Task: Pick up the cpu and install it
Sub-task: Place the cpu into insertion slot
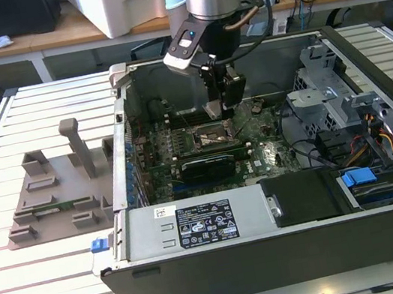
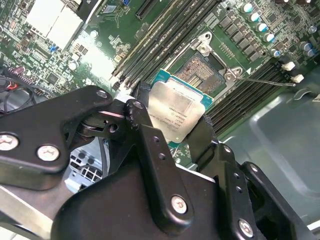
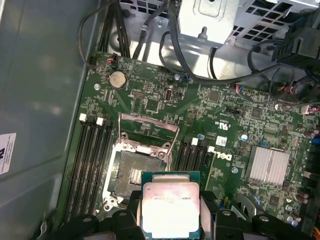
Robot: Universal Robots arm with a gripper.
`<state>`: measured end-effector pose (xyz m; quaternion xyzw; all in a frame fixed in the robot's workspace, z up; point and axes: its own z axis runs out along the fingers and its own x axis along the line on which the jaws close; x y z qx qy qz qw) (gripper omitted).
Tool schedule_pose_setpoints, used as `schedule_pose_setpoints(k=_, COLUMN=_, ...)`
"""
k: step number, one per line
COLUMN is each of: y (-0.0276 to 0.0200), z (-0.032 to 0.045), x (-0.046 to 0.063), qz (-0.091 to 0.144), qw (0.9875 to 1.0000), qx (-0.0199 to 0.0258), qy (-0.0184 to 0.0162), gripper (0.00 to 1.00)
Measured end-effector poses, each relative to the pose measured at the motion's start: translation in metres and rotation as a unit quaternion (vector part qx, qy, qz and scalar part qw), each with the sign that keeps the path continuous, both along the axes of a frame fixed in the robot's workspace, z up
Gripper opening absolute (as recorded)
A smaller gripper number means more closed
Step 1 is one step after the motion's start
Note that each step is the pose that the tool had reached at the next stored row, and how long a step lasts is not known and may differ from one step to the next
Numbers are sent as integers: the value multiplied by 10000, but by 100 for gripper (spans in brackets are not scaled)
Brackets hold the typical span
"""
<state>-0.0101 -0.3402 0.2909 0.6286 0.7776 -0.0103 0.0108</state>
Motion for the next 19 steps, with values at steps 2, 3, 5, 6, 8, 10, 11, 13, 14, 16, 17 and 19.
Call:
schedule_pose_setpoints(k=2, y=0, z=0, x=0, qz=-39, qw=10000, qx=0, qy=0, gripper=54)
schedule_pose_setpoints(k=3, y=0, z=0, x=0, qz=-58, qw=10000, qx=0, qy=0, gripper=54)
schedule_pose_setpoints(k=5, y=0, z=0, x=0, qz=-126, qw=9999, qx=0, qy=0, gripper=54)
schedule_pose_setpoints(k=6, y=0, z=0, x=0, qz=-149, qw=9999, qx=0, qy=0, gripper=54)
schedule_pose_setpoints(k=8, y=0, z=0, x=0, qz=-248, qw=9997, qx=0, qy=0, gripper=54)
schedule_pose_setpoints(k=10, y=0, z=0, x=0, qz=-331, qw=9995, qx=0, qy=0, gripper=54)
schedule_pose_setpoints(k=11, y=0, z=0, x=0, qz=-365, qw=9993, qx=0, qy=0, gripper=54)
schedule_pose_setpoints(k=13, y=0, z=0, x=0, qz=-490, qw=9988, qx=0, qy=0, gripper=54)
schedule_pose_setpoints(k=14, y=0, z=0, x=0, qz=-529, qw=9986, qx=0, qy=0, gripper=54)
schedule_pose_setpoints(k=16, y=0, z=0, x=0, qz=-626, qw=9980, qx=0, qy=0, gripper=54)
schedule_pose_setpoints(k=17, y=0, z=0, x=0, qz=-687, qw=9976, qx=0, qy=0, gripper=54)
schedule_pose_setpoints(k=19, y=0, z=0, x=0, qz=-703, qw=9975, qx=0, qy=0, gripper=54)
